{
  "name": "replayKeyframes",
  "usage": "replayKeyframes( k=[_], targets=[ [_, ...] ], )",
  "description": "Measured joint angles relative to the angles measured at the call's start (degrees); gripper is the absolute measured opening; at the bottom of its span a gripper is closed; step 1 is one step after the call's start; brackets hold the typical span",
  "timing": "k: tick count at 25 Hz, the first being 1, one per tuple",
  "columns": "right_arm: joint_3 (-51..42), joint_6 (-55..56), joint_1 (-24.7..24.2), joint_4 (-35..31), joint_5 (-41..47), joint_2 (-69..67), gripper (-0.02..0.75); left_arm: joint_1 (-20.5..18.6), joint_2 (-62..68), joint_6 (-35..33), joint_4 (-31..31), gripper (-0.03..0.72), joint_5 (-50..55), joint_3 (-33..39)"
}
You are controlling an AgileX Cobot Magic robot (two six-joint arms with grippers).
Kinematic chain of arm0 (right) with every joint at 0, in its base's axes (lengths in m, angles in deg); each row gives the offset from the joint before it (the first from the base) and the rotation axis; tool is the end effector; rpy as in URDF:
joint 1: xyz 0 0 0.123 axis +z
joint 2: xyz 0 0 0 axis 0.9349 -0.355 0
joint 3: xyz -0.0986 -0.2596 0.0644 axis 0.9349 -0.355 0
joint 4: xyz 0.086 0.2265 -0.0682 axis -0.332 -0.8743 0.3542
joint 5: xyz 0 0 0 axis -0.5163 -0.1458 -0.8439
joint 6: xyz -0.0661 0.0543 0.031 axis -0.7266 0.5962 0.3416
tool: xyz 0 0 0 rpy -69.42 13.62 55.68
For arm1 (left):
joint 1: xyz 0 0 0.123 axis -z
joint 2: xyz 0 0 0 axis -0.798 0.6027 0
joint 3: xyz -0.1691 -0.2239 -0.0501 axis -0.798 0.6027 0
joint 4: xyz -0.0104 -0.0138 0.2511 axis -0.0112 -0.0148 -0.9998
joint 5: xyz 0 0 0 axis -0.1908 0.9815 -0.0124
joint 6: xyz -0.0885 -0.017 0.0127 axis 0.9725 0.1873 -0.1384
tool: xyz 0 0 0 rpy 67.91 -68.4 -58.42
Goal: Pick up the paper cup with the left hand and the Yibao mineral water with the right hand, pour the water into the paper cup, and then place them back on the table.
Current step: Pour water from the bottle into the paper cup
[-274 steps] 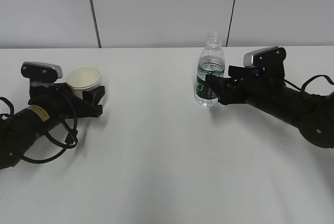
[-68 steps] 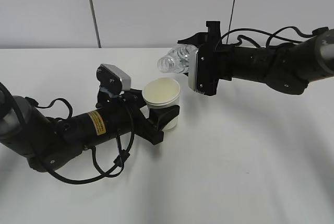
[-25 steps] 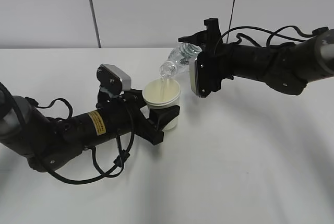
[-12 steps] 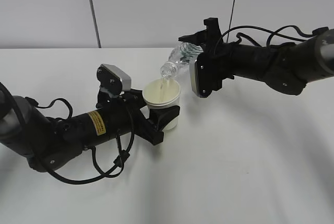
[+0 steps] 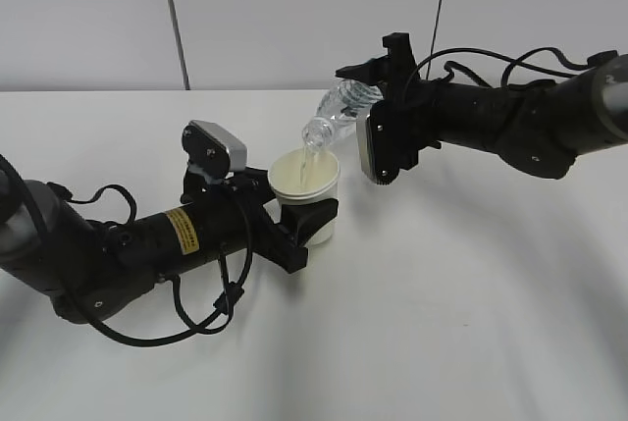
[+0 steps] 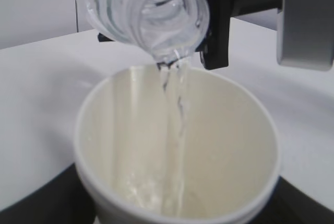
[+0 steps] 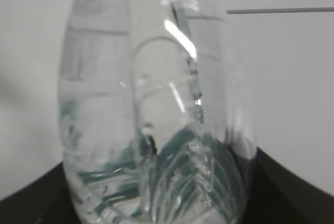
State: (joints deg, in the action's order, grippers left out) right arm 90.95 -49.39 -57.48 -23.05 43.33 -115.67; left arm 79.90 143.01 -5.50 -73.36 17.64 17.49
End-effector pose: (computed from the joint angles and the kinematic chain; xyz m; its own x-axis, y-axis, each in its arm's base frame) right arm 0.4333 0.1274 0.1597 0.5903 -0.8071 -0.0068 -0.2016 -0.1393 -0.9695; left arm 0.3130 -0.2075 0.0869 -0.1689 0.0689 -0.9832 0.8120 0.5751 -0.0992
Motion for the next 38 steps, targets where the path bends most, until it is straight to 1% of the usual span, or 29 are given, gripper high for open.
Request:
replayKeyframes(
  k=[38],
  targets=[
    [0.0,-1.2,0.0,-0.1,0.0,0.0,0.491,0.0,0.0,0.0,-0.1,0.443,0.3,0.0]
  ],
)
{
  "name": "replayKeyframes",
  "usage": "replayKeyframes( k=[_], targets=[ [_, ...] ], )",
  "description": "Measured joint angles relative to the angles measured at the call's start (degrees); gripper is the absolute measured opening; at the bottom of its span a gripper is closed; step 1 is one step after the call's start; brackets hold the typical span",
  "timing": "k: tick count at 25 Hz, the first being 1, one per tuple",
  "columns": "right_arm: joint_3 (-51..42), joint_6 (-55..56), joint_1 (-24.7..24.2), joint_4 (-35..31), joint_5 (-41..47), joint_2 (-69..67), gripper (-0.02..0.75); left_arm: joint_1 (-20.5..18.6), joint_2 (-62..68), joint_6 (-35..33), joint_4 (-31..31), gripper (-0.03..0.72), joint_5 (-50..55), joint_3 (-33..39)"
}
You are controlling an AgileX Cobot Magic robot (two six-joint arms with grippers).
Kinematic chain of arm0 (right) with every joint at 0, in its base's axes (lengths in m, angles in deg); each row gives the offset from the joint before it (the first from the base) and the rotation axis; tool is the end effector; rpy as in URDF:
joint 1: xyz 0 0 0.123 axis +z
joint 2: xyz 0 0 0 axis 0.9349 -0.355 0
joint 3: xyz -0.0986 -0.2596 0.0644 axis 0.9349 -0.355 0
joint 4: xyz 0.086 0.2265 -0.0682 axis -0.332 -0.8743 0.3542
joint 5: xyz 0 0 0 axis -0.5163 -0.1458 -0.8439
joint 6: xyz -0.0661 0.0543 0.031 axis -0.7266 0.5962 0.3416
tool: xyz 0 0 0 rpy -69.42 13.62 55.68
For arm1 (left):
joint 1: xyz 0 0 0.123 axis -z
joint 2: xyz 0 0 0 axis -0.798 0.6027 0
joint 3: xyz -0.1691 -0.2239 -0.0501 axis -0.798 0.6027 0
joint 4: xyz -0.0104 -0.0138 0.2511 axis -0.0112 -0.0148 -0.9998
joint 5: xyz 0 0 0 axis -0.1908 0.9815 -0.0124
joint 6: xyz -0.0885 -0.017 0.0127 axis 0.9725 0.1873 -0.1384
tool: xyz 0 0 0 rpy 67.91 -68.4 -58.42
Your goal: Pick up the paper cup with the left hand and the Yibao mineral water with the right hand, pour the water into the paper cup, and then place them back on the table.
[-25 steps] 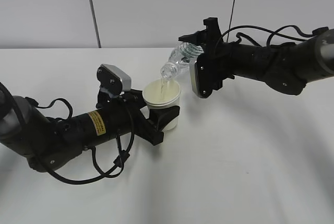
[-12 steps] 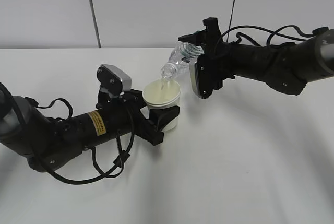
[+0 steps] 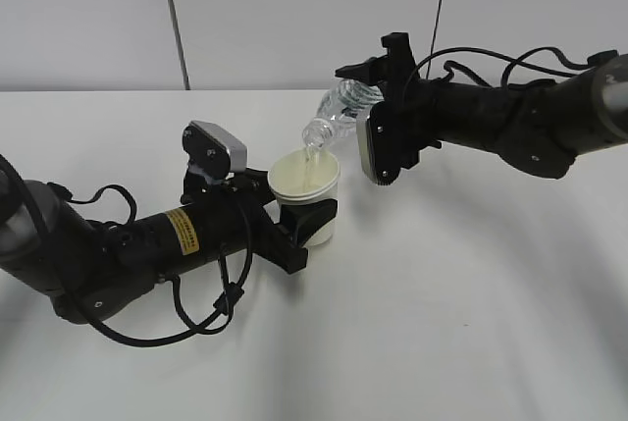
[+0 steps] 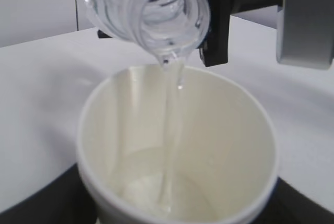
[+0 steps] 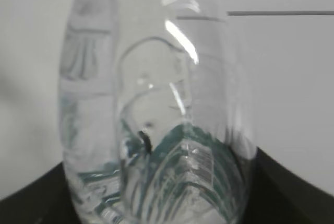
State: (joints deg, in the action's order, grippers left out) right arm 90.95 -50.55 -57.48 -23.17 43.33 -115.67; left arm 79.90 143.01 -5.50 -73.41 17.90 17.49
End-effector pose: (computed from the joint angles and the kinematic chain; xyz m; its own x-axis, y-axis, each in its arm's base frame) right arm 0.4333 0.1273 0.1598 0.5931 -0.8051 0.0115 -0.1902 -0.1539 -0.9696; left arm 0.3130 -0.2074 0.0865 -0.1711 0.0728 -0.9826 0.8118 0.5755 -0.0988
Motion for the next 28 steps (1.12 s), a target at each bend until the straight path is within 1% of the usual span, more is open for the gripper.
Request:
replayKeyframes(
  k=[28],
  targets=[
    [0.0,-3.2,0.0,-0.3,0.0,0.1,0.491,0.0,0.0,0.0,-0.2,0.443,0.2,0.0]
  ],
)
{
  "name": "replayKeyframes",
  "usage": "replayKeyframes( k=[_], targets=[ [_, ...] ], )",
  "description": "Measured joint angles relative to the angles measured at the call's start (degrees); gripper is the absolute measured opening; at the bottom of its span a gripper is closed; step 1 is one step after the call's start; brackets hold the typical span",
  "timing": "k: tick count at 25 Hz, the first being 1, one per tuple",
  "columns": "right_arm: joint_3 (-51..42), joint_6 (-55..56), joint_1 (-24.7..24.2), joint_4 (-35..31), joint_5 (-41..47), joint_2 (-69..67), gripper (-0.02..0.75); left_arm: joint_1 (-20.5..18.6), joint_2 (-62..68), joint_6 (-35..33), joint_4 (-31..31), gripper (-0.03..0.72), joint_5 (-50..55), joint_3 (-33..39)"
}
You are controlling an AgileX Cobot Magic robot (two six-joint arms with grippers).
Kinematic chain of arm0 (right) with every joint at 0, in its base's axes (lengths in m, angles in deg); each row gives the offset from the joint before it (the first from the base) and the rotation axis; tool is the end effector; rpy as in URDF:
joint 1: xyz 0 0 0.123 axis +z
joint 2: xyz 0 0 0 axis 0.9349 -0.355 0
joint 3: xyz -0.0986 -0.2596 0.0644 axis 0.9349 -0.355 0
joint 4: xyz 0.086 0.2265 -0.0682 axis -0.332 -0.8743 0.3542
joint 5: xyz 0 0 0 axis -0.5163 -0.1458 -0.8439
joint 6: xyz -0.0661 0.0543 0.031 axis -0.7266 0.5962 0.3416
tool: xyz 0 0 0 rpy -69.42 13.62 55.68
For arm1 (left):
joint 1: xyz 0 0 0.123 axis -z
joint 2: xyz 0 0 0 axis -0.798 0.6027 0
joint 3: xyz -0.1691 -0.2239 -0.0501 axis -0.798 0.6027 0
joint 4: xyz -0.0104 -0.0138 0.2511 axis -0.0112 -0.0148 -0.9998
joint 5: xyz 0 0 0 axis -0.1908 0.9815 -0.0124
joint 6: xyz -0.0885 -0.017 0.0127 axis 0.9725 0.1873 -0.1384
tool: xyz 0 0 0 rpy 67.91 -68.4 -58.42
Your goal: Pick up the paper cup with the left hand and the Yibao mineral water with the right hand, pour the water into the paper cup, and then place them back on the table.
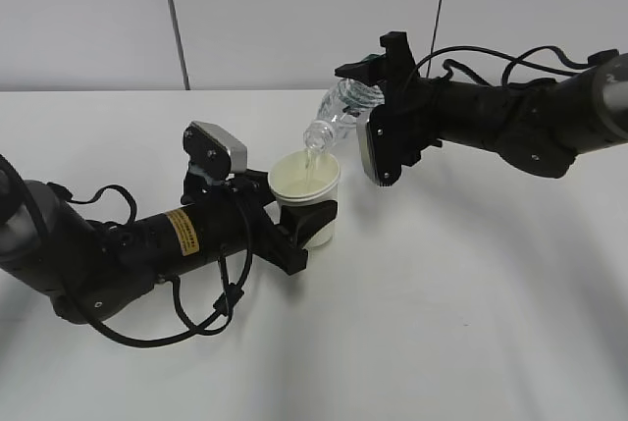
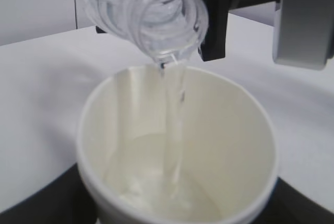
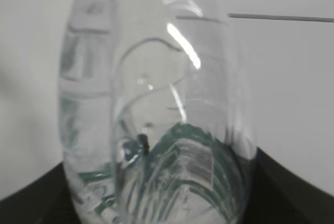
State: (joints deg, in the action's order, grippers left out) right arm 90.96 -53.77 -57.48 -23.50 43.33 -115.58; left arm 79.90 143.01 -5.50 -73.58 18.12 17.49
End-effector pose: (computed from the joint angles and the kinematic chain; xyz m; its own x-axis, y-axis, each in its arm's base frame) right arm 0.4335 0.1271 0.1607 0.5995 -0.7979 0.0630 -0.1565 -0.1941 -0.9684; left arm 0.3128 -0.2075 0.0861 -0.1726 0.0771 -0.9820 0.8129 0.5741 -0.0978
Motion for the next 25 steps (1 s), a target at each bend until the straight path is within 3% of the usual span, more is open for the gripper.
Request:
replayKeyframes(
  k=[12,25],
  targets=[
    [0.0,0.5,0.0,-2.2,-0.1,0.0,0.491,0.0,0.0,0.0,-0.1,0.443,0.0,0.0],
    [0.0,12.3,0.0,-2.6,-0.1,0.0,0.491,0.0,0.0,0.0,0.0,0.442,0.1,0.0]
  ],
)
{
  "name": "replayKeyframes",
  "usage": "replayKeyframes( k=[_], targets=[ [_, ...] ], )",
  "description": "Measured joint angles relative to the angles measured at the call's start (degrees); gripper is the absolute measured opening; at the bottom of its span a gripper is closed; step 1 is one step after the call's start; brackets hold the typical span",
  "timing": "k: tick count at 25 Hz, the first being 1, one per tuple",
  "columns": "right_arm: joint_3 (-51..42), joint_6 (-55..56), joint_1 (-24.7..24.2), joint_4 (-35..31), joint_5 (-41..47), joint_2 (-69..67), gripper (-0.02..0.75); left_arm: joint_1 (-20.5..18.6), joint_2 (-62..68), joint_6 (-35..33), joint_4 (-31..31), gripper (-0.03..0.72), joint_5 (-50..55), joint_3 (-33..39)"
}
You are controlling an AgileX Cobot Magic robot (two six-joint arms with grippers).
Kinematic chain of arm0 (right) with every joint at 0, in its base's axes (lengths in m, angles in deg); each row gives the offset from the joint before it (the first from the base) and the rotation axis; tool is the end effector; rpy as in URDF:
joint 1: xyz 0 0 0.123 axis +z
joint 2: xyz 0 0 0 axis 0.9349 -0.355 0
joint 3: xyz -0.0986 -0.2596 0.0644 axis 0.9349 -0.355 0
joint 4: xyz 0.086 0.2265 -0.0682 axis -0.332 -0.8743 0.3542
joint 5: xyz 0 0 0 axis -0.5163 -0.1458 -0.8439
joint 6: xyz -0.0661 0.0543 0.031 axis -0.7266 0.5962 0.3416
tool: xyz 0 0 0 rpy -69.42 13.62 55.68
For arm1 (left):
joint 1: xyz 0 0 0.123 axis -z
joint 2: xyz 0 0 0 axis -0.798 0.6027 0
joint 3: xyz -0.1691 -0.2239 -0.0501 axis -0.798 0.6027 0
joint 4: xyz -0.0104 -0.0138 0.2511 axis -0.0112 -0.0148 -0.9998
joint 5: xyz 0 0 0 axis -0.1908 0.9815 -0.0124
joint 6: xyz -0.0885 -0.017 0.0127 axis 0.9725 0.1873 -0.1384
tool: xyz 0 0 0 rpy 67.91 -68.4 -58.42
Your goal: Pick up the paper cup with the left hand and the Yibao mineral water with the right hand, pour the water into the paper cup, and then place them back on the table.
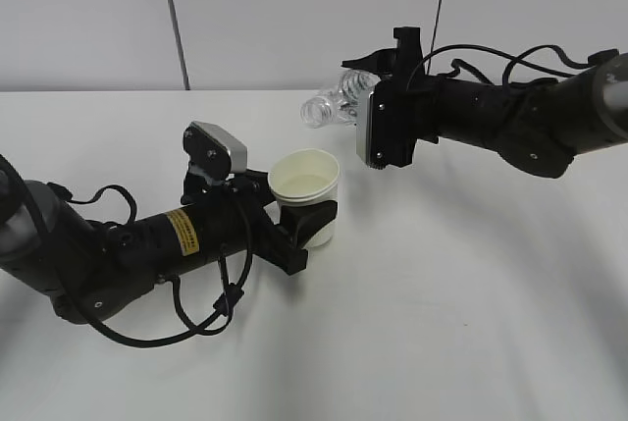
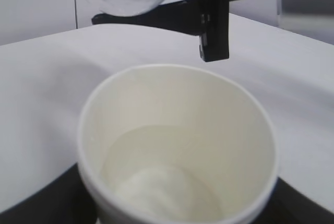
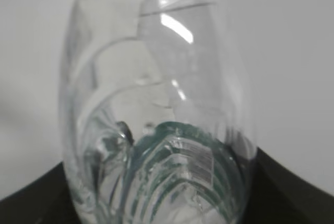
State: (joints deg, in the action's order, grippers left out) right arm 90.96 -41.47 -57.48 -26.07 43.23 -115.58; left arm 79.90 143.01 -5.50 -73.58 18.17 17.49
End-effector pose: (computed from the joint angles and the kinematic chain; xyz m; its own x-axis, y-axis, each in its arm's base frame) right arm 0.4350 0.1256 0.1619 0.5258 -0.8326 -0.1739 -0.2857 0.0198 -0.9581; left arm 0.3128 -0.2075 0.0860 -0.1730 0.0778 -0.9818 0.8128 0.5743 -0.0977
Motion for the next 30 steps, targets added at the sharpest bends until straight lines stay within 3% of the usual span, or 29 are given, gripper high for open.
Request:
replayKeyframes(
  k=[9,10,14,22,30],
  targets=[
    [0.0,8.3,0.0,-1.1,0.0,0.0,0.491,0.0,0.0,0.0,0.0,0.442,0.1,0.0],
    [0.1,15.1,0.0,-3.0,1.3,0.2,0.491,0.0,0.0,0.0,0.1,0.442,0.1,0.0],
    [0.1,24.0,0.0,-4.1,2.9,0.3,0.491,0.0,0.0,0.0,0.2,0.442,0.1,0.0],
    [0.1,37.1,0.0,-6.0,6.7,0.3,0.491,0.0,0.0,0.0,1.2,0.442,0.1,0.0],
    [0.1,44.5,0.0,-17.8,8.9,0.3,0.491,0.0,0.0,0.0,1.5,0.442,0.1,0.0]
  ],
)
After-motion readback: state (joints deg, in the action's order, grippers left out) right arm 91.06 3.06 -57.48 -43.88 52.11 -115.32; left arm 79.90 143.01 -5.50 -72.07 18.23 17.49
